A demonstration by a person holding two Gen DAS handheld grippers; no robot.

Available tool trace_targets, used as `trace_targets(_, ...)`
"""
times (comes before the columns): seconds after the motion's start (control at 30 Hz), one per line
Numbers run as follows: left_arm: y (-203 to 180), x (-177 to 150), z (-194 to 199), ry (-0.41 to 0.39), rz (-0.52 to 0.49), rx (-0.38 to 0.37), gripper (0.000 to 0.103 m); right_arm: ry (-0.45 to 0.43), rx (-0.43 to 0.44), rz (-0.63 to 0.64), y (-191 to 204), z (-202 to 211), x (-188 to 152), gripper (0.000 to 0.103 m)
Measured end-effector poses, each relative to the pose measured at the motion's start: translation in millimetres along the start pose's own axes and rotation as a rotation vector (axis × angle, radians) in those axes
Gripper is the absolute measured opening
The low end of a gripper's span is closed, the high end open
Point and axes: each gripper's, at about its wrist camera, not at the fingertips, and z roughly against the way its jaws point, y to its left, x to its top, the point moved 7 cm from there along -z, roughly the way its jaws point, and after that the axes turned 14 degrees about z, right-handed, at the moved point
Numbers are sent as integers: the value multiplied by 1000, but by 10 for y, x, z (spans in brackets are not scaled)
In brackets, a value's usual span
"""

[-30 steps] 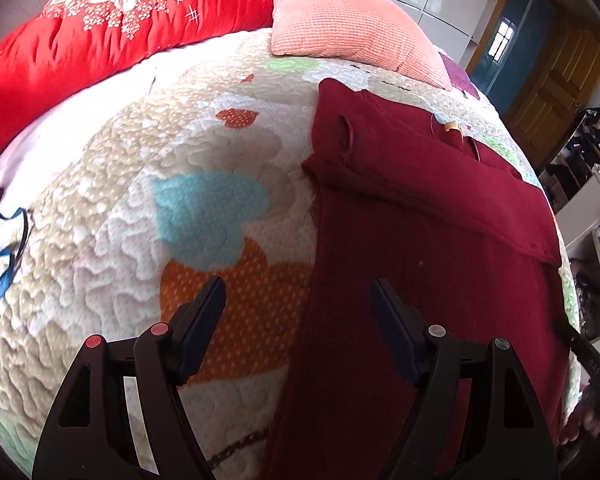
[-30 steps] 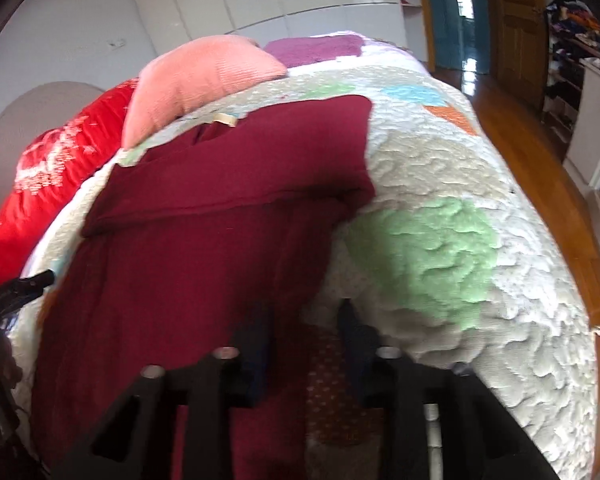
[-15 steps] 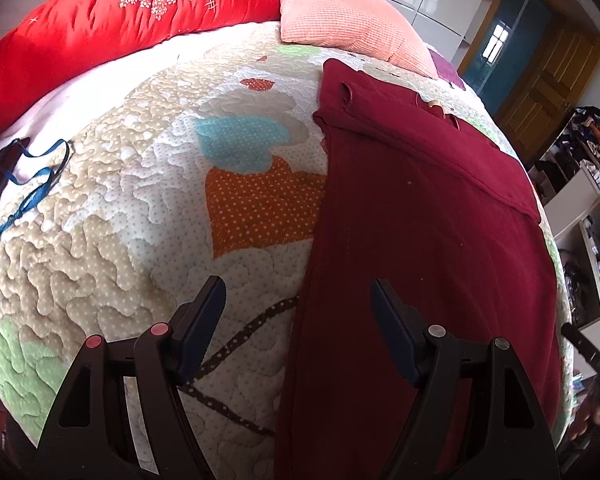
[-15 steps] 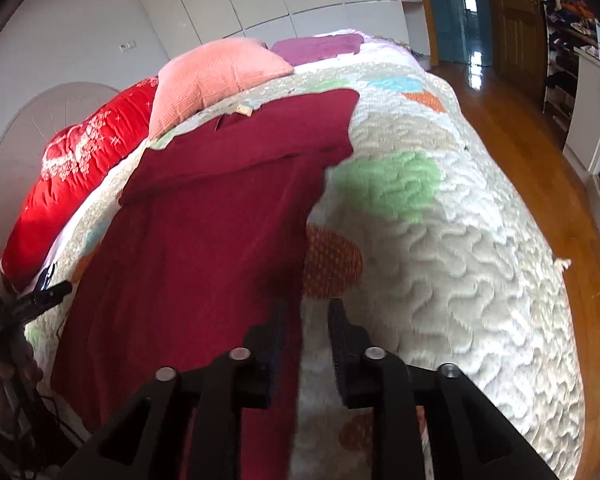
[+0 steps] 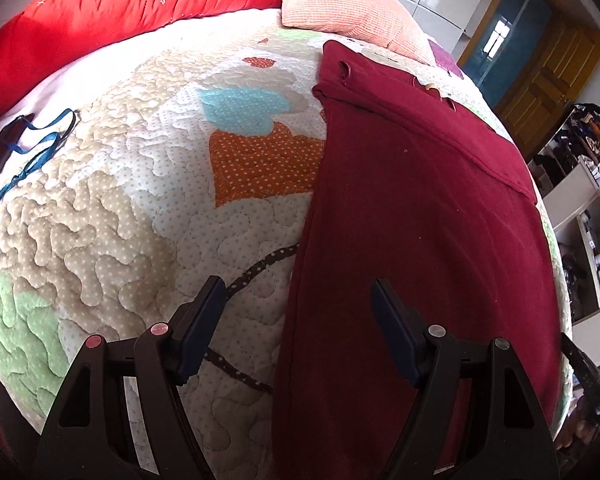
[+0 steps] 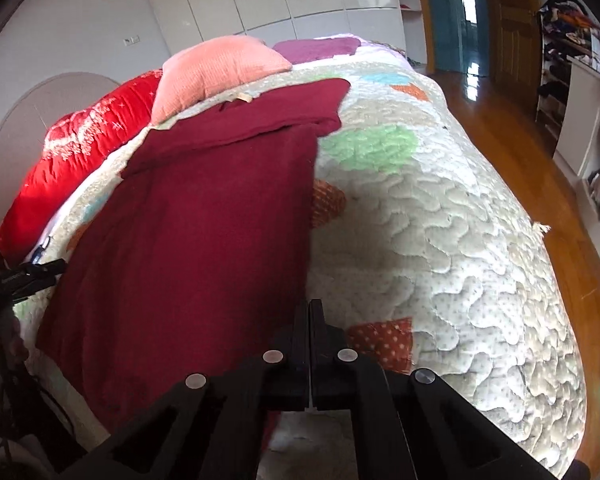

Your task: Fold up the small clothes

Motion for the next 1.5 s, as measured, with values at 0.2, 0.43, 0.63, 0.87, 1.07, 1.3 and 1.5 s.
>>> trace_targets(0.2, -2, -55, 64, -21, -35, 23, 75, -55, 121, -106, -38, 196, -26, 6)
trace_targets(0.43, -59, -112, 151, -58, -99, 45, 75, -21, 179, -70, 177, 246, -146, 41)
trace_targets(0.63, -26, -156, 235, -52, -105, 25, 75, 1, 214, -61, 266, 305, -252, 46)
trace_targets(0.87, 66, -230, 274, -32, -90, 29, 75, 11, 223, -54, 293, 351, -314, 47)
trace_targets(1.07, 130, -313, 364, -1, -67, -9, 75, 15, 248, -60, 312, 397, -366, 50)
trace_targets(1.3, 185, -476, 377, 55, -60, -47, 75, 16, 290, -48, 394, 451, -486, 55)
trace_targets(1.5, 132, -579, 283, 62, -95, -12, 75, 0, 318, -35, 445, 438, -488, 61)
